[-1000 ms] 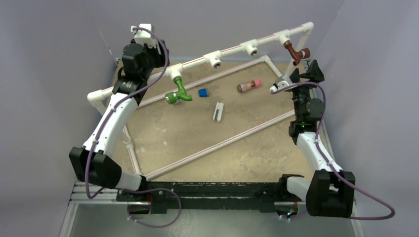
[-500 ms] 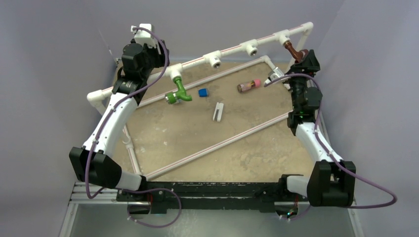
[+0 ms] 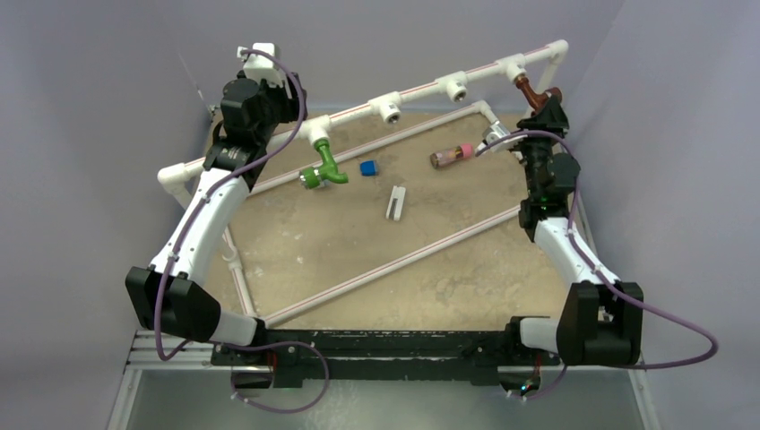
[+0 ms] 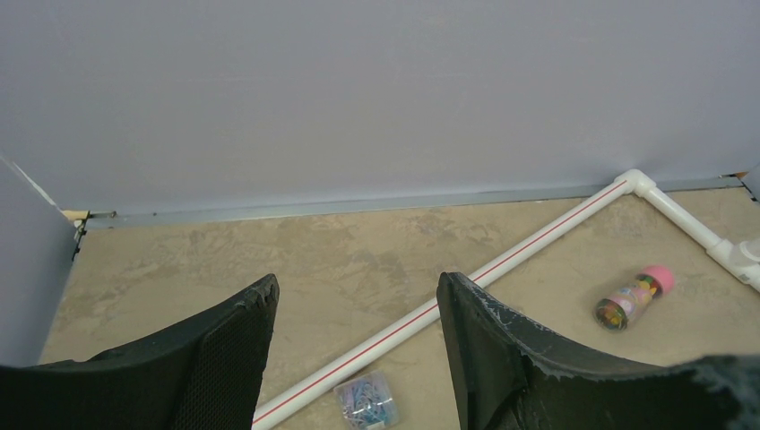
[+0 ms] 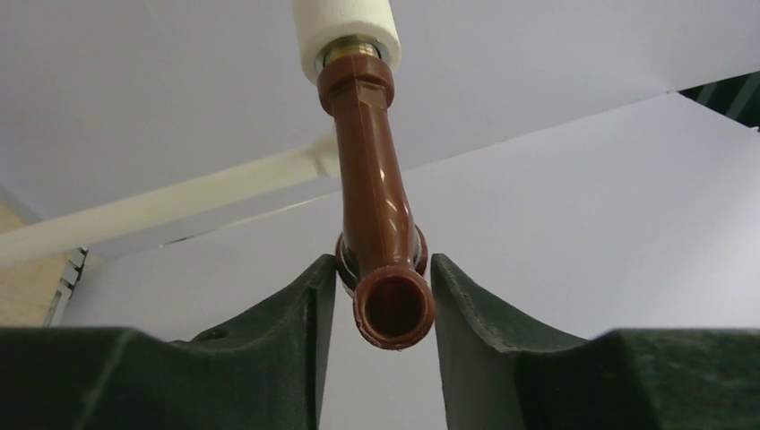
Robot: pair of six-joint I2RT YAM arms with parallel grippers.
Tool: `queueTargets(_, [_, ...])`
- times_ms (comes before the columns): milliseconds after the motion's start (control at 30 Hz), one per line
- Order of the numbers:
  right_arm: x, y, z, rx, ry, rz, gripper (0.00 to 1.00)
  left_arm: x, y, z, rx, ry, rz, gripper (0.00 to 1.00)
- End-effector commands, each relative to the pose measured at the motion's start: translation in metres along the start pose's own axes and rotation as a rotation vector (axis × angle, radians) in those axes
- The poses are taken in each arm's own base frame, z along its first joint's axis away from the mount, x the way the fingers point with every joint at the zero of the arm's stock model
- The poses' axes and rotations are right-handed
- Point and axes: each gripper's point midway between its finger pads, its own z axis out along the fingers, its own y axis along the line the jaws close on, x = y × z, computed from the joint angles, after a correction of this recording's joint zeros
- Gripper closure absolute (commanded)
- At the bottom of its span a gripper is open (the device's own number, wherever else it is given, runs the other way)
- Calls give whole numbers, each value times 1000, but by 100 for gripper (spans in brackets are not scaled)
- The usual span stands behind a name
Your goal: Install the water faucets
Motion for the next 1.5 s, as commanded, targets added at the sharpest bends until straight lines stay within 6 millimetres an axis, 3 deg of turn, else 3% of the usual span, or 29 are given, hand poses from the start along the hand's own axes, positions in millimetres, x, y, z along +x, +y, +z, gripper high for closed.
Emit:
queueTargets(0, [-14,-35,7,93,-28,-24,57,24,13,-3,-19,92,-9,35])
queueTargets(367, [-17,-39,11,96,-33,49,99,25,14,-4,-25,91,-5,35])
queueTargets(700, [-27,-35,14,28,-75,200,100,25,14,-4,-22,91,-6,35])
queueTargets(1067, [-43,-21,26,-93,-78,647,100,25,15,-6,-26,88,-1,35])
queueTargets(1467, [-77,1,26,-280,-122,1007,100,24,16,-7,-29,85,5,36])
